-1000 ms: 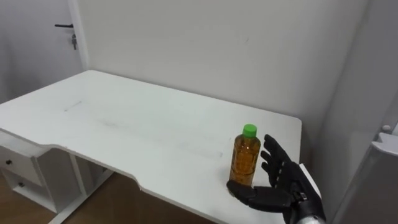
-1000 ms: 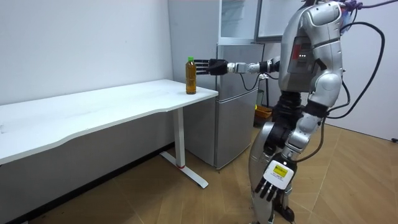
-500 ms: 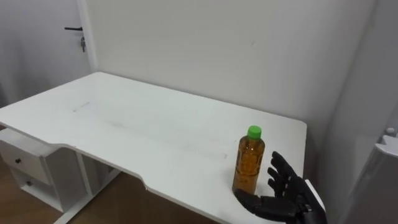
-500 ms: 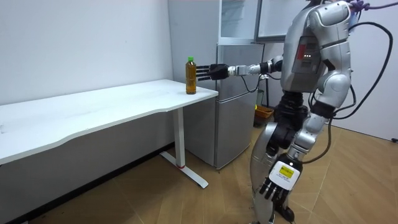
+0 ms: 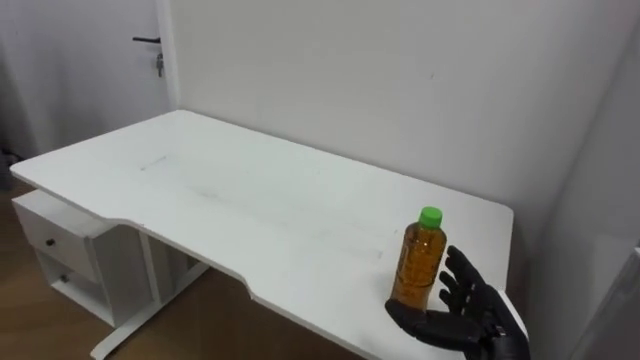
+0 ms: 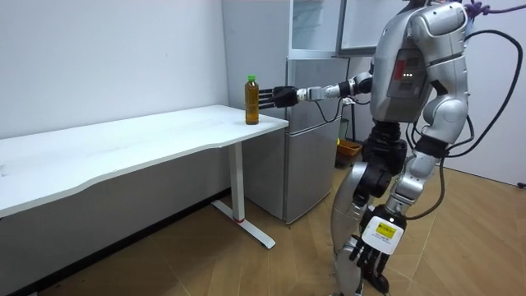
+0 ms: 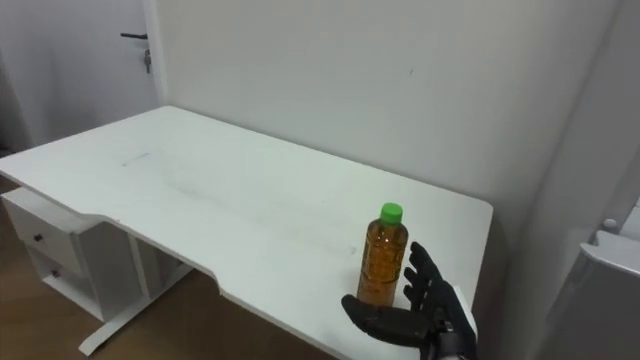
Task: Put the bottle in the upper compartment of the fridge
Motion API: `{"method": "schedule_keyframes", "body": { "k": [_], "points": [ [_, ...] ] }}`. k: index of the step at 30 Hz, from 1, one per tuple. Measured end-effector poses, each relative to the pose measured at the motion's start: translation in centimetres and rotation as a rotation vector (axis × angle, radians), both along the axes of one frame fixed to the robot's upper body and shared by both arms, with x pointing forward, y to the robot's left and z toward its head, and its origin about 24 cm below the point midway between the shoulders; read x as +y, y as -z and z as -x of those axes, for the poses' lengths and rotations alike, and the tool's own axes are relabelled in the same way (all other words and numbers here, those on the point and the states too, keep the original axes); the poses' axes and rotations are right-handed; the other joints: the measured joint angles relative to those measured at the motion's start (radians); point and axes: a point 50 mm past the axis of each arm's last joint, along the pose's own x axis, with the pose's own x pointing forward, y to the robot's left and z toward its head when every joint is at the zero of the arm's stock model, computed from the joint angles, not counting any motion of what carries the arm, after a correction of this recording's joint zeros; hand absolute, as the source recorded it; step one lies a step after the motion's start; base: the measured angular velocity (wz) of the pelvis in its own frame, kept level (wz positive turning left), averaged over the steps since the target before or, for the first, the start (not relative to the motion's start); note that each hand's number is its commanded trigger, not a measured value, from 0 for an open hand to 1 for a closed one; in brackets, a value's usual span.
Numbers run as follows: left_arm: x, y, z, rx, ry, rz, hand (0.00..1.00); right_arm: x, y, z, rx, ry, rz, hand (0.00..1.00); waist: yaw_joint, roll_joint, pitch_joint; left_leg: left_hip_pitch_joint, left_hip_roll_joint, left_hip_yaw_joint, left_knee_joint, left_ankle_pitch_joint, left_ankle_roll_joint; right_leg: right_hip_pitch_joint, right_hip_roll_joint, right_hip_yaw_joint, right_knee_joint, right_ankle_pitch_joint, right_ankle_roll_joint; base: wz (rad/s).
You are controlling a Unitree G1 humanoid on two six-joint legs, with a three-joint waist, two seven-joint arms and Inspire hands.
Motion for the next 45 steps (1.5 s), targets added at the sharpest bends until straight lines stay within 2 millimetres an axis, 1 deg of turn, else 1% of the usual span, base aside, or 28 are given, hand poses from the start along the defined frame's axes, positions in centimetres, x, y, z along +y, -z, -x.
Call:
{"method": "schedule_keyframes", "body": {
  "k": [2,6,13,17,21,24,31,34,37,41,45],
  "points": [
    [0.1,0.0,0.0,-0.001,-0.001,-0.006,0.0,-0.1,0.2,0.0,0.011,0.012,0.004,0.0,0.007,0.001,0.0003,0.0,0.0,0.0,-0.004,0.0,-0.001,-0.003,0.0,0.001,0.0,0.0,0.0,0.0],
    [0.2,0.0,-0.1,-0.005,-0.002,-0.016,0.0,-0.5,0.8,0.1,0.04,0.047,0.014,0.0,0.023,-0.008,-0.005,-0.006,0.0,0.001,-0.004,0.0,-0.001,-0.005,0.0,0.0,0.001,0.0,0.0,0.0],
    [0.3,0.0,0.1,0.007,-0.008,-0.029,0.0,-0.5,0.7,0.0,0.039,0.054,0.017,0.0,0.027,-0.007,-0.0024,0.002,0.0,0.001,-0.003,0.0,0.0,0.001,0.0,-0.001,0.001,0.0,0.0,0.0],
    [0.3,0.0,0.1,0.008,-0.01,-0.028,0.0,-0.5,0.4,-0.5,0.033,0.054,0.022,0.0,0.028,-0.004,-0.0005,-0.001,0.0,0.0,-0.004,0.001,-0.001,0.007,0.0,-0.002,0.001,0.0,0.0,0.01],
    [0.3,0.0,0.3,0.015,-0.008,-0.019,0.0,-0.7,0.3,-0.8,0.035,0.058,0.029,0.0,0.033,-0.005,-0.001,-0.002,0.0,-0.007,-0.002,0.001,-0.001,0.013,0.001,-0.007,0.002,0.0,0.0,0.03],
    [0.2,0.0,0.6,0.027,-0.005,0.005,0.0,-1.1,0.1,-0.8,0.032,0.064,0.036,0.0,0.048,-0.005,-0.0013,-0.008,-0.002,-0.015,0.014,0.001,-0.001,0.014,0.001,-0.014,0.002,0.0,0.0,0.08],
    [0.3,-0.1,1.3,0.045,-0.005,0.007,0.0,-1.5,0.3,-0.9,0.045,0.089,0.047,0.0,0.052,-0.008,-0.0012,-0.016,-0.007,-0.032,0.023,0.001,-0.001,0.011,0.001,-0.024,0.002,-0.001,0.001,0.07],
    [0.6,-0.2,1.6,0.054,-0.004,-0.001,0.0,-1.9,0.3,-1.0,0.051,0.097,0.063,0.0,0.054,-0.012,-0.003,-0.024,-0.008,-0.037,0.022,0.001,-0.001,0.008,0.001,-0.027,0.002,-0.001,0.002,0.04],
    [1.0,-0.3,1.9,0.061,-0.003,-0.011,0.0,-2.4,0.1,-1.1,0.048,0.104,0.08,0.0,0.055,-0.017,-0.0024,-0.032,-0.012,-0.045,0.027,0.001,-0.001,0.007,0.0,-0.035,0.001,-0.002,0.002,0.09],
    [1.0,-0.3,2.2,0.068,-0.005,-0.012,0.0,-2.5,0.1,-1.1,0.048,0.106,0.085,0.0,0.058,-0.02,-0.0033,-0.033,-0.014,-0.052,0.032,0.001,-0.001,0.009,0.0,-0.041,0.001,-0.003,0.004,0.05],
    [1.0,-0.3,2.3,0.07,-0.006,-0.012,0.0,-2.7,0.1,-1.0,0.05,0.119,0.087,0.0,0.059,-0.022,-0.0022,-0.032,-0.016,-0.063,0.035,0.001,-0.001,0.022,0.0,-0.05,0.001,-0.003,0.004,0.09]
  ]
}}
